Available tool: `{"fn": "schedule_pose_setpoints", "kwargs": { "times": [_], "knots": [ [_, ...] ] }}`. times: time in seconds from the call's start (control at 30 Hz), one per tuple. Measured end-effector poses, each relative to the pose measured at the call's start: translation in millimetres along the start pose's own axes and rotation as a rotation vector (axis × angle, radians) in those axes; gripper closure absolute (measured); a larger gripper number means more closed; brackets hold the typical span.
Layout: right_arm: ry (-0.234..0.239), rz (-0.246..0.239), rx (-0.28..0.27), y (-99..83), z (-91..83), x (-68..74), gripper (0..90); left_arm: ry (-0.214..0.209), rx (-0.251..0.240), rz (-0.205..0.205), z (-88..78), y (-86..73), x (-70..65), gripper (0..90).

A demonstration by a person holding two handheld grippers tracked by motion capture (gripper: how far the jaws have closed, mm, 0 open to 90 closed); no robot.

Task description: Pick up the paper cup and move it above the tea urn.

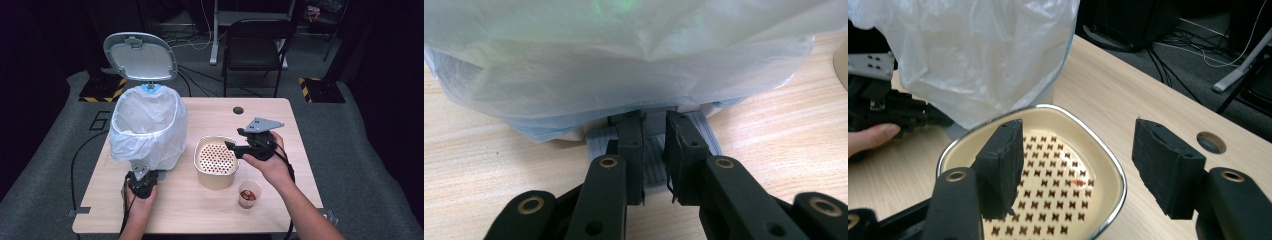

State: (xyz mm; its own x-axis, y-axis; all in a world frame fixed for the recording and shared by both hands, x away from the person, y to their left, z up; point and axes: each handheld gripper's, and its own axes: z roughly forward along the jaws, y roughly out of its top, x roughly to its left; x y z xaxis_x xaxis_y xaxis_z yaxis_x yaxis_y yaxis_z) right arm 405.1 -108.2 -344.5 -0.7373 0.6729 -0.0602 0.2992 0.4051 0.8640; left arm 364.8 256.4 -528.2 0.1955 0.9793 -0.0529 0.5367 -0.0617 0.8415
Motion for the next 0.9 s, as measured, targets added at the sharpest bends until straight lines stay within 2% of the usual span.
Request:
{"fn": "schedule_pose_setpoints", "kwargs": {
  "times": [0.2,0.57,0.67,0.83,0.87,0.9],
  "knots": [
    [0.002,0.008,0.005,-19.6,-6.3,2.4,33.9,0.0,0.0,0.001,0.0,0.0,0.1,78.3],
    [-0.001,0.047,0.007,-54.9,-14.7,6.1,15.3,0.001,-0.001,-0.001,0.1,0.0,0.0,78.3],
    [0.009,0.059,-0.008,-64.4,-16.9,7.3,14.2,0.0,0.0,0.0,0.0,0.0,0.0,78.3],
    [0.017,0.059,-0.003,-80.6,-17.5,12.1,11.1,0.001,-0.001,-0.003,0.1,0.0,0.0,78.3],
    [0.017,0.06,0.002,-83.3,-17.6,13.5,10.4,0.001,0.022,0.023,-1.4,0.4,1.9,78.3],
    [0.022,0.051,0.007,-85.9,-17.8,14.3,10.0,0.001,0.024,0.025,-1.5,0.4,2.0,78.3]
  ]
}}
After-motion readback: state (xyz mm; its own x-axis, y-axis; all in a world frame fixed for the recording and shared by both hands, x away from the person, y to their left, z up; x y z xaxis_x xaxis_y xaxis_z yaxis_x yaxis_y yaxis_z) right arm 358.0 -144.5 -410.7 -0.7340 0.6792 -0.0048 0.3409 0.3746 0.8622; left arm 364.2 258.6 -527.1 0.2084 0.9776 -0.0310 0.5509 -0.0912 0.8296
